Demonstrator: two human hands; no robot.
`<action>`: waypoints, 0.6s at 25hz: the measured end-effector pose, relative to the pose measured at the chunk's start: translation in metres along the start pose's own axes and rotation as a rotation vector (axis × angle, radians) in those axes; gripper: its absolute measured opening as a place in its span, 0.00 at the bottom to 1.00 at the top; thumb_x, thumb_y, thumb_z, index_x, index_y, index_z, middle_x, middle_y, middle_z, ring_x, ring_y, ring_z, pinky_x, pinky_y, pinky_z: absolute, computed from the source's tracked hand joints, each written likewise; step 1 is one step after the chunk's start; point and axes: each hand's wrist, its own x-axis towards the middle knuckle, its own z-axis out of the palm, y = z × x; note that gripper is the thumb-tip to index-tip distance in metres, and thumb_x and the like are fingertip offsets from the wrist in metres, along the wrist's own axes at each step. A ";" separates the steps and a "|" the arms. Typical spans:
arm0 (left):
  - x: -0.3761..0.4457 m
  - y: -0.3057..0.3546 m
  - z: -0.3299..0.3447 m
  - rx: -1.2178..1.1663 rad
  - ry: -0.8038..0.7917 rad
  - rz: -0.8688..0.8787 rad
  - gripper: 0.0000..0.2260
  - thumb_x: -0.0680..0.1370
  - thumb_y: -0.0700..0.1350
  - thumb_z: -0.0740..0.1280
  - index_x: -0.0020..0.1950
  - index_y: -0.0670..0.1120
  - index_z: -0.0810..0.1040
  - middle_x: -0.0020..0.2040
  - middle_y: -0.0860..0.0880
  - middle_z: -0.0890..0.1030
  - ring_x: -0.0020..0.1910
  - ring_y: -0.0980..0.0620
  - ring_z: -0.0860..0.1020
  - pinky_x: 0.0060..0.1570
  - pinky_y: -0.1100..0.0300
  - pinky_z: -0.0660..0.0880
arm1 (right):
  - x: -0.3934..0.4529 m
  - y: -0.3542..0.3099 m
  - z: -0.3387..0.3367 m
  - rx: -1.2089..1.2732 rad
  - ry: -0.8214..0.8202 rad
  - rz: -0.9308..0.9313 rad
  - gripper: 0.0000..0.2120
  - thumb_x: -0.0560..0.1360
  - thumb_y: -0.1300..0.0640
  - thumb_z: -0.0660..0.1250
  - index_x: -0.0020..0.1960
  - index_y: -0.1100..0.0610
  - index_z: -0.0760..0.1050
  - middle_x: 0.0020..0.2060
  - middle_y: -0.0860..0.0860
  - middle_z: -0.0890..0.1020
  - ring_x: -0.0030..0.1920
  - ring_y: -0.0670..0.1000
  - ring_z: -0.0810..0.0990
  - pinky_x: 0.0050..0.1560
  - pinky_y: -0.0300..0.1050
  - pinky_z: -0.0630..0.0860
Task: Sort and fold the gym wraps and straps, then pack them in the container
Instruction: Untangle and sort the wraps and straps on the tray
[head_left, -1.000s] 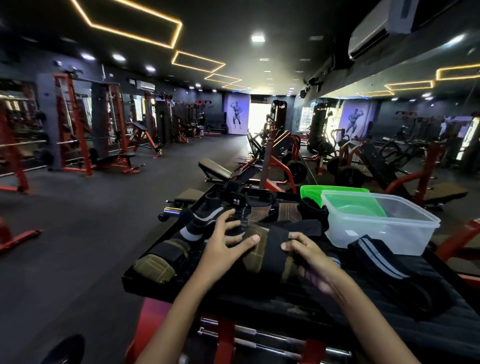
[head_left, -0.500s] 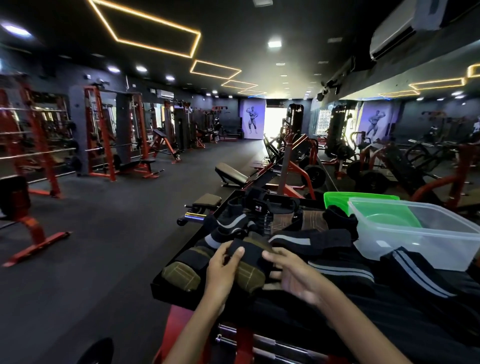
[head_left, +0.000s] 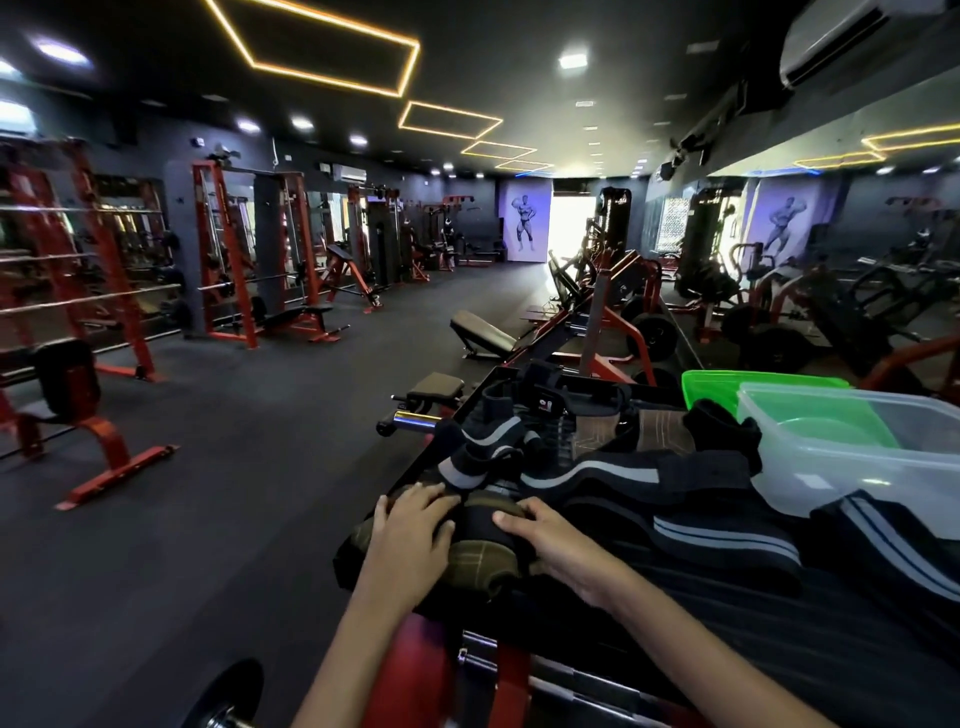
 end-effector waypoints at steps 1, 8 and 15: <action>0.000 -0.004 0.004 0.064 -0.037 0.007 0.21 0.80 0.54 0.47 0.70 0.55 0.68 0.72 0.57 0.65 0.74 0.55 0.56 0.73 0.49 0.47 | -0.001 -0.001 -0.004 -0.372 0.041 -0.031 0.27 0.77 0.42 0.59 0.71 0.53 0.61 0.64 0.56 0.72 0.63 0.55 0.72 0.59 0.49 0.72; -0.003 -0.002 0.012 0.157 -0.027 -0.007 0.35 0.68 0.61 0.29 0.75 0.60 0.44 0.76 0.61 0.50 0.77 0.53 0.46 0.72 0.42 0.44 | -0.010 0.004 0.002 -0.753 -0.210 -0.316 0.36 0.81 0.49 0.56 0.75 0.52 0.33 0.74 0.52 0.32 0.74 0.51 0.31 0.73 0.47 0.39; -0.003 0.002 0.014 0.044 -0.026 0.103 0.42 0.64 0.74 0.25 0.73 0.65 0.52 0.75 0.63 0.50 0.76 0.56 0.44 0.70 0.41 0.36 | -0.002 0.012 -0.029 -0.367 -0.117 -0.324 0.29 0.77 0.60 0.65 0.74 0.59 0.58 0.74 0.52 0.60 0.71 0.41 0.59 0.72 0.36 0.56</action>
